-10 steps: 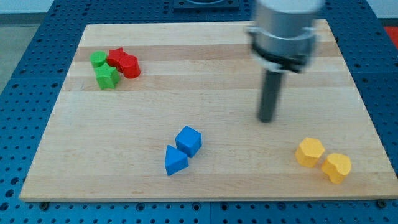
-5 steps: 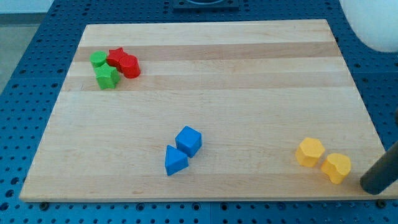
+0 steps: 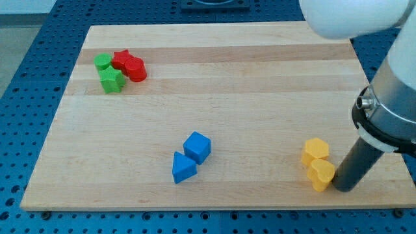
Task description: Push the yellow blocks into the blue blocks
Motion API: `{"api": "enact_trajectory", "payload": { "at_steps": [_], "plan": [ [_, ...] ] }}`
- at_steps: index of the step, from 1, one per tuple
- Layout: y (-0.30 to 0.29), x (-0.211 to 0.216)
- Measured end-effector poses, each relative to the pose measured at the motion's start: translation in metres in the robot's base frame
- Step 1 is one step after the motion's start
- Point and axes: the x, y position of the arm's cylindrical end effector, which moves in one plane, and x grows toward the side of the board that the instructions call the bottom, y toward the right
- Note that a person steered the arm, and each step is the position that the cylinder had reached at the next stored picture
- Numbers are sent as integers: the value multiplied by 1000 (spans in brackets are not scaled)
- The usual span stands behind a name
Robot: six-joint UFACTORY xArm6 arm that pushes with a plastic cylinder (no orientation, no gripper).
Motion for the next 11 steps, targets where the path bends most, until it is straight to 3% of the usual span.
{"api": "enact_trajectory", "payload": {
  "at_steps": [4,7,9,11],
  "plan": [
    [-82,0],
    [-96,-24],
    [-51,-36],
    [-56,-62]
  ]
}}
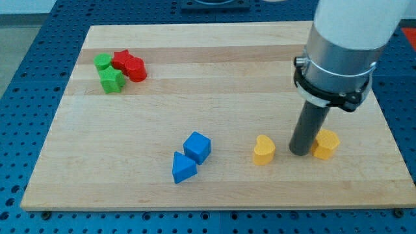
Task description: Push the yellow blocks into the blue blocks
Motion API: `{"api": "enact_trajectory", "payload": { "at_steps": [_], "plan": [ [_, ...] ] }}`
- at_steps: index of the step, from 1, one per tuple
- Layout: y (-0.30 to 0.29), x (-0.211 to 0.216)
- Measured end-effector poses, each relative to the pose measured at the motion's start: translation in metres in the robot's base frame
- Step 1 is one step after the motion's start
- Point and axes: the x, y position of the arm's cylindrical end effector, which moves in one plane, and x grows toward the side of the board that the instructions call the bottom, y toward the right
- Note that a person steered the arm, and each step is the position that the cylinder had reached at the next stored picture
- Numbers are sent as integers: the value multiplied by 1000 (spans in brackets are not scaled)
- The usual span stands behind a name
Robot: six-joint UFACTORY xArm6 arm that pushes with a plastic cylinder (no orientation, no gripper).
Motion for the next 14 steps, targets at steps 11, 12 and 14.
{"api": "enact_trajectory", "payload": {
  "at_steps": [11,12,14],
  "plan": [
    [85,-3],
    [59,-3],
    [-22,-3]
  ]
}}
